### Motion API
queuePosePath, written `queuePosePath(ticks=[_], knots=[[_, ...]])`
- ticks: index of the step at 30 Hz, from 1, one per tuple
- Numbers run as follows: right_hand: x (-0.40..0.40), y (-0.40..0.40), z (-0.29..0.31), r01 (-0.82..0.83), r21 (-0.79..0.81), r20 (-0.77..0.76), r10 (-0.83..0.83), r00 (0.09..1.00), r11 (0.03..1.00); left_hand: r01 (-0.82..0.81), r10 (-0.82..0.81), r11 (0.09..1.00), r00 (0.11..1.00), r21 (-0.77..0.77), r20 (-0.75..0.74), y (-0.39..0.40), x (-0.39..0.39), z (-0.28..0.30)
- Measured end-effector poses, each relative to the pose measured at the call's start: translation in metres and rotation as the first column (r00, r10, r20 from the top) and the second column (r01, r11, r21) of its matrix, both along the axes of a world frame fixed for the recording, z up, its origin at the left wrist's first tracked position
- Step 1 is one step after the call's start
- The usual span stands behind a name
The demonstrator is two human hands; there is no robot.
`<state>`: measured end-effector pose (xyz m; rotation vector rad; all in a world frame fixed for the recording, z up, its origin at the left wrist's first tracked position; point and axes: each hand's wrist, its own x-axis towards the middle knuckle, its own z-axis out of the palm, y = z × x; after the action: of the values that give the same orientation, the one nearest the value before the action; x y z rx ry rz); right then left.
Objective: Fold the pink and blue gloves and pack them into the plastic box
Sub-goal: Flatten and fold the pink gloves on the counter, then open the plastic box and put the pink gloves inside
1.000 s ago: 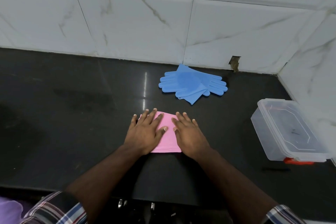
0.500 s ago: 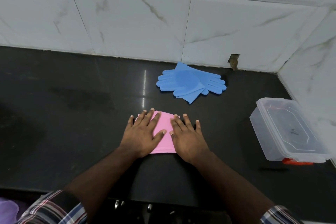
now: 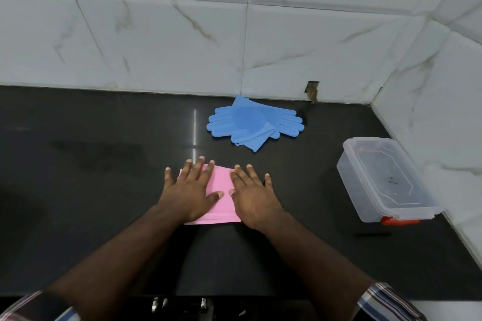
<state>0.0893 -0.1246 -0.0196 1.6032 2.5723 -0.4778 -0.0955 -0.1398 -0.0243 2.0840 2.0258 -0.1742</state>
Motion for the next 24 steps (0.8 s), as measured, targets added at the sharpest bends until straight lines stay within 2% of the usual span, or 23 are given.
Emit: queuePosePath(ticks=[2,5,8,12,19,21,24], knots=[[0.006,0.001,0.008,0.027,0.034,-0.048,-0.025,0.999,0.999,0.010,-0.010,0.997,1.000,0.081,0.002,0.004,0.010,0.011],[0.022,0.003,0.022,0.074,0.072,-0.096,-0.067,0.993,0.995,0.040,-0.061,0.974,0.994,0.222,0.090,0.008,0.038,0.024],[0.044,0.005,0.038,0.115,0.111,-0.119,-0.102,0.988,0.987,0.065,-0.120,0.962,0.972,0.264,0.202,0.011,0.073,0.030],[0.081,0.012,0.059,0.195,0.117,-0.151,-0.176,0.973,0.974,0.063,-0.149,0.969,0.922,0.240,0.358,0.017,0.121,0.036],[0.147,0.025,0.073,0.367,0.120,-0.208,-0.338,0.918,0.922,0.090,-0.173,0.980,0.827,0.178,0.536,0.032,0.197,0.046],[0.175,0.027,0.082,0.454,0.131,-0.252,-0.413,0.875,0.882,0.095,-0.158,0.986,0.811,0.139,0.563,0.034,0.215,0.049],[0.225,0.030,0.093,0.623,0.138,-0.305,-0.565,0.767,0.770,0.084,-0.094,0.995,0.778,0.045,0.621,0.037,0.237,0.054]])
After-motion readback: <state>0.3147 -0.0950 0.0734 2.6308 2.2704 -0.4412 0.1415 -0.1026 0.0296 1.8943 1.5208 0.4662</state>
